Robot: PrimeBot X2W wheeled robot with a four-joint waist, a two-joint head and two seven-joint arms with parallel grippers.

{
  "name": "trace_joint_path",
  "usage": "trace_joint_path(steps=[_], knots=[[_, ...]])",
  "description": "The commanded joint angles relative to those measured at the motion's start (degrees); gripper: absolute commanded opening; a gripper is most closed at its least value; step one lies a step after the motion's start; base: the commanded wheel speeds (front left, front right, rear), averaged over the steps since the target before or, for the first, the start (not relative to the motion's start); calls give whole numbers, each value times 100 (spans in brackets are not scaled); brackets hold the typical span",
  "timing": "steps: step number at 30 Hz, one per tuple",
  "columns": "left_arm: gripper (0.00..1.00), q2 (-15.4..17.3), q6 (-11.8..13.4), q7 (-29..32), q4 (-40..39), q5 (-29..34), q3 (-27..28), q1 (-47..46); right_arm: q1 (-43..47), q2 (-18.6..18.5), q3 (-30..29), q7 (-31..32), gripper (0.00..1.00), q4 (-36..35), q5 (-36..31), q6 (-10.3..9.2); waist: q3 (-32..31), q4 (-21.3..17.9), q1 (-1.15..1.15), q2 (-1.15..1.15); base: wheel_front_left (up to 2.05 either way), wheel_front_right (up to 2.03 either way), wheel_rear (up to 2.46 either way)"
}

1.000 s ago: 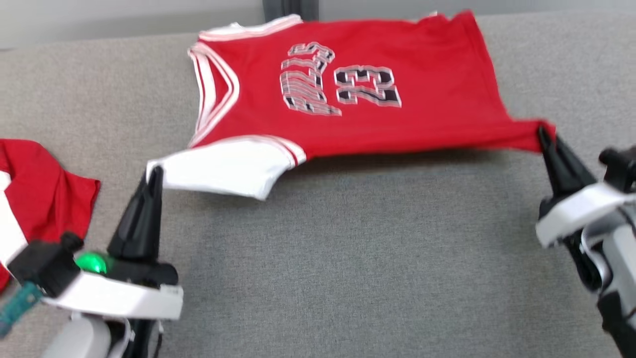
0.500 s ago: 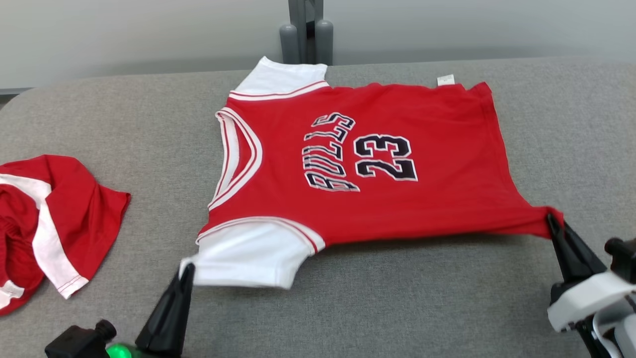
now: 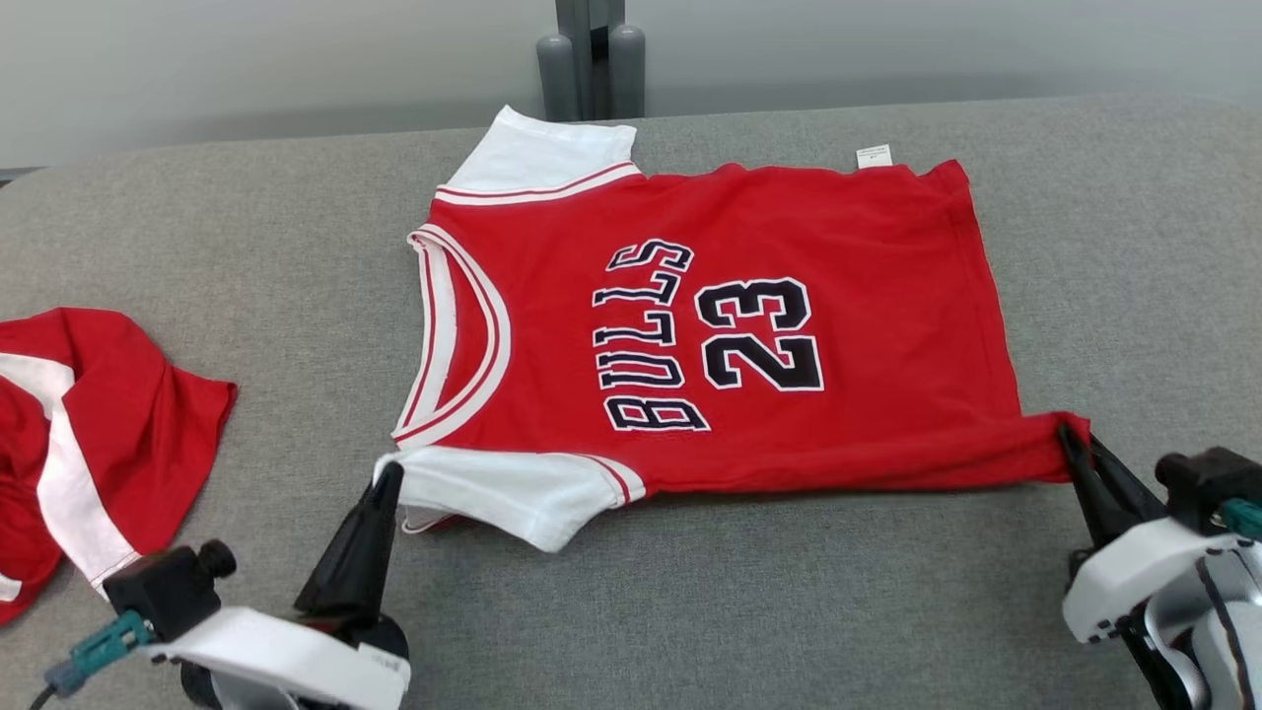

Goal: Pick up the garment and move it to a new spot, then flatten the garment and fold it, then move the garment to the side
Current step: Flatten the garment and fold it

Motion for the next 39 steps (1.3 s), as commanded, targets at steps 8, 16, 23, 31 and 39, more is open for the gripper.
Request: trace_joint_path(steps=[8, 16, 23, 31, 39], knots=[[0, -137, -91, -20, 1300, 147, 25, -1358, -1008, 255, 355, 14, 0, 753, -405, -4, 236, -185, 0, 0, 0, 0, 0], [0, -219, -356, -237, 2451, 449, -120, -2475, -1907, 423, 508, -384, 0, 1771, -435, -3, 544, -259, 0, 0, 0, 0, 0], [0, -192, -459, -456, 3227, 824, -297, -3136, -2468, 514, 530, -560, 0, 2226, -585, -4, 762, -331, 0, 0, 0, 0, 0], [0, -304, -388, -554, 4128, 1082, -463, -3670, -2778, 702, 697, -580, 0, 2530, -662, -3, 937, -374, 0, 0, 0, 0, 0], [100, -342, -450, -1016, 4265, 1246, -478, -3659, -2612, 667, 507, -582, 100, 2314, -529, -4, 702, -382, 0, 0, 0, 0, 0]])
